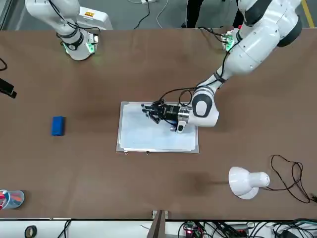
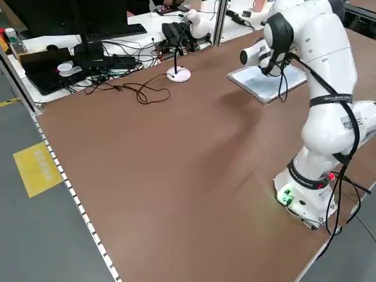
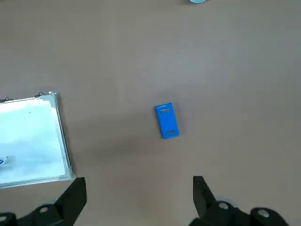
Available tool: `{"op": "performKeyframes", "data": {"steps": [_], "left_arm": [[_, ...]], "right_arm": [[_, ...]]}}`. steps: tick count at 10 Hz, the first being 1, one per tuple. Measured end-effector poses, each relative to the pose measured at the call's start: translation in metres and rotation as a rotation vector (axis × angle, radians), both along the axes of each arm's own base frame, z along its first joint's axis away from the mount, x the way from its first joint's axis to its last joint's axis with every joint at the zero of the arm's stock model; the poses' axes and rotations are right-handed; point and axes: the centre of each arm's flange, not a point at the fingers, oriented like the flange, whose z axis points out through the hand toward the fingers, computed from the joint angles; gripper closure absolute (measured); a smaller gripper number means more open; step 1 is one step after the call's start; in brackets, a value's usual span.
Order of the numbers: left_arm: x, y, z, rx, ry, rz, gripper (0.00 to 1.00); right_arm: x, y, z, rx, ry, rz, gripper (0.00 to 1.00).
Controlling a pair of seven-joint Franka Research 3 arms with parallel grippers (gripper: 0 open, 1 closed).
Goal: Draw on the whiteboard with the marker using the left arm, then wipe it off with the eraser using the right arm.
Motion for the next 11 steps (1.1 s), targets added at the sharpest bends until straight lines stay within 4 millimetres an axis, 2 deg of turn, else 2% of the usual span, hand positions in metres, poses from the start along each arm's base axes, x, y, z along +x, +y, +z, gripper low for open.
{"op": "performKeyframes", "data": {"steps": [4,11], "left_arm": [[0.003,-0.006,-0.019,-0.014,0.035,0.030,0.82],[0.007,-0.001,-0.026,0.004,0.032,0.042,0.82]], "right_arm": [[0.000,0.000,0.000,0.000,0.001,0.000,0.00],[0.000,0.000,-0.001,0.000,0.004,0.000,0.00]]}}
